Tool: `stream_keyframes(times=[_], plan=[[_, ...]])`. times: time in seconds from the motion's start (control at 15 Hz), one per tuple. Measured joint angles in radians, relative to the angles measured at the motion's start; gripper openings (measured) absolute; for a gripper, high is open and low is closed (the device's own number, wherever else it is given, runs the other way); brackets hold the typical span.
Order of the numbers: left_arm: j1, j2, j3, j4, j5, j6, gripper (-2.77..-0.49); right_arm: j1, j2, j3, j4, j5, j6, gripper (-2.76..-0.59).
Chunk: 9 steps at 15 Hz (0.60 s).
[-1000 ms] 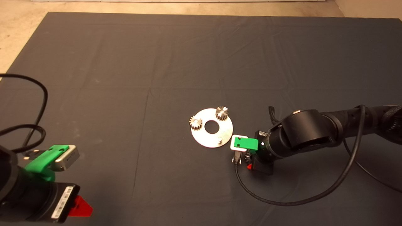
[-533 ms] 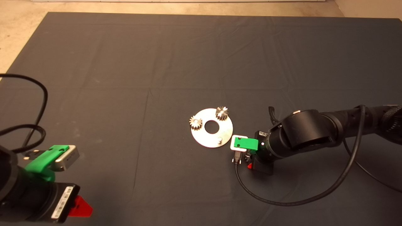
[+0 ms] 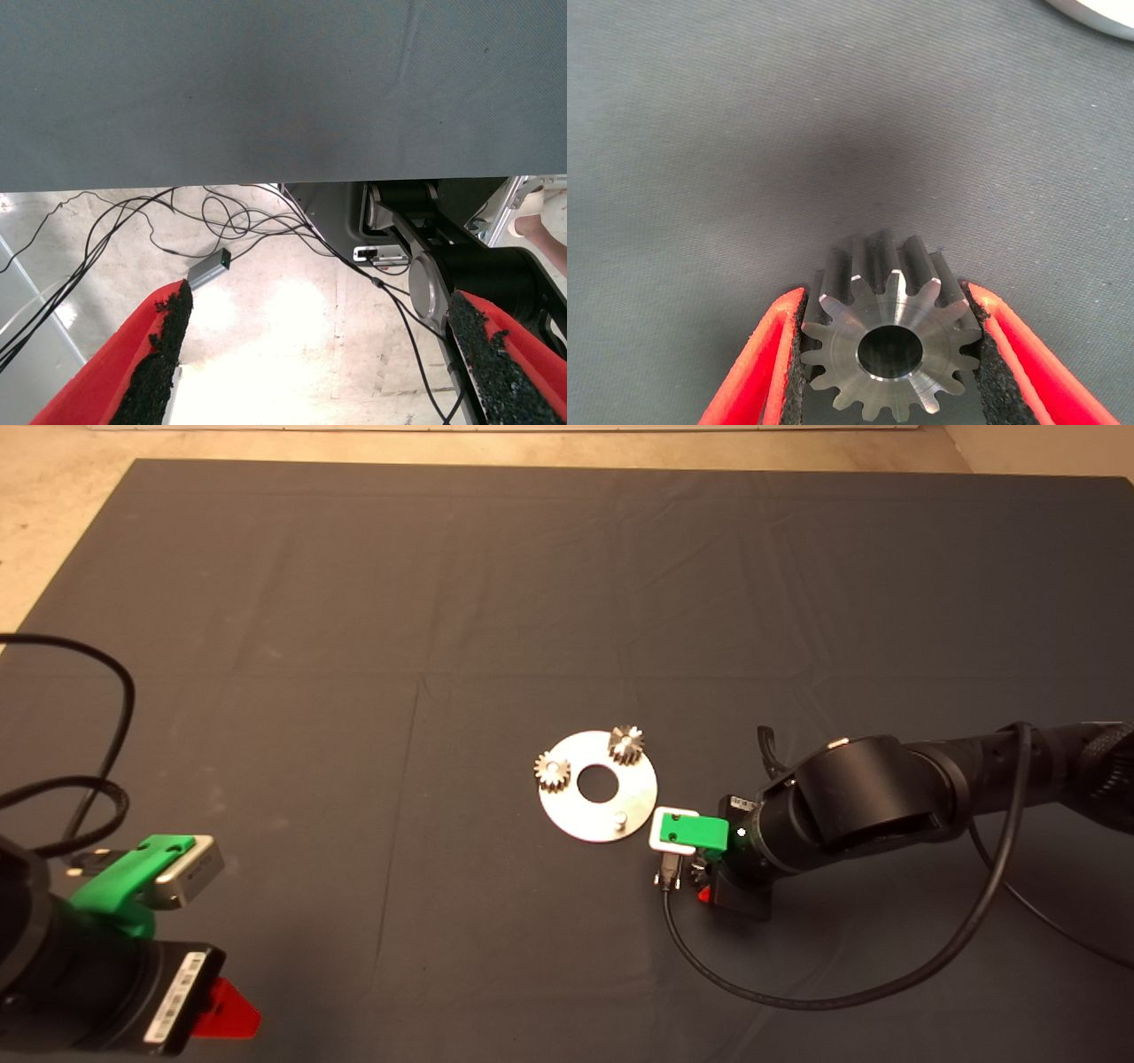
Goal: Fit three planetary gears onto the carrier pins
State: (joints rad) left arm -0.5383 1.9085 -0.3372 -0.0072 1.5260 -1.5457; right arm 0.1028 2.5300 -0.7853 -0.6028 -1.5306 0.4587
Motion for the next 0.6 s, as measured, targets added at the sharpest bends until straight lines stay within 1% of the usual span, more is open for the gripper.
stream_keyframes(times=[0.13, 0.2, 0.27, 0.33, 0.4, 0.47, 0.53, 0.6], plan=[[0.0, 0.0, 0.0, 0.0, 0.0, 0.0, -1.22, 0.001, 0.0, 0.009, 0.0, 0.0, 0.002, -2.28], [0.0, 0.0, 0.0, 0.0, 0.0, 0.0, -1.22, 0.006, 0.0, 0.013, 0.0, 0.0, 0.002, -2.28], [0.0, 0.0, 0.0, 0.0, 0.0, 0.0, -1.22, 0.017, 0.0, 0.015, 0.0, 0.0, 0.003, -2.28], [0.0, 0.0, 0.0, 0.0, 0.0, 0.0, -1.22, 0.037, 0.0, 0.017, 0.001, -0.001, 0.007, -2.28], [0.0, 0.0, 0.0, 0.0, 0.0, 0.0, -1.22, 0.063, 0.0, 0.02, 0.001, 0.0, 0.016, -2.28], [0.0, 0.0, 0.0, 0.0, 0.0, 0.0, -1.22, 0.085, 0.0, 0.02, 0.007, -0.001, 0.026, -2.28], [0.0, 0.0, 0.0, 0.0, 0.0, 0.0, -1.22, 0.106, 0.005, 0.02, 0.019, -0.001, 0.04, -2.28], [0.0, 0.0, 0.0, 0.0, 0.0, 0.0, -1.22, 0.125, 0.008, 0.02, 0.044, -0.001, 0.052, -2.28]])
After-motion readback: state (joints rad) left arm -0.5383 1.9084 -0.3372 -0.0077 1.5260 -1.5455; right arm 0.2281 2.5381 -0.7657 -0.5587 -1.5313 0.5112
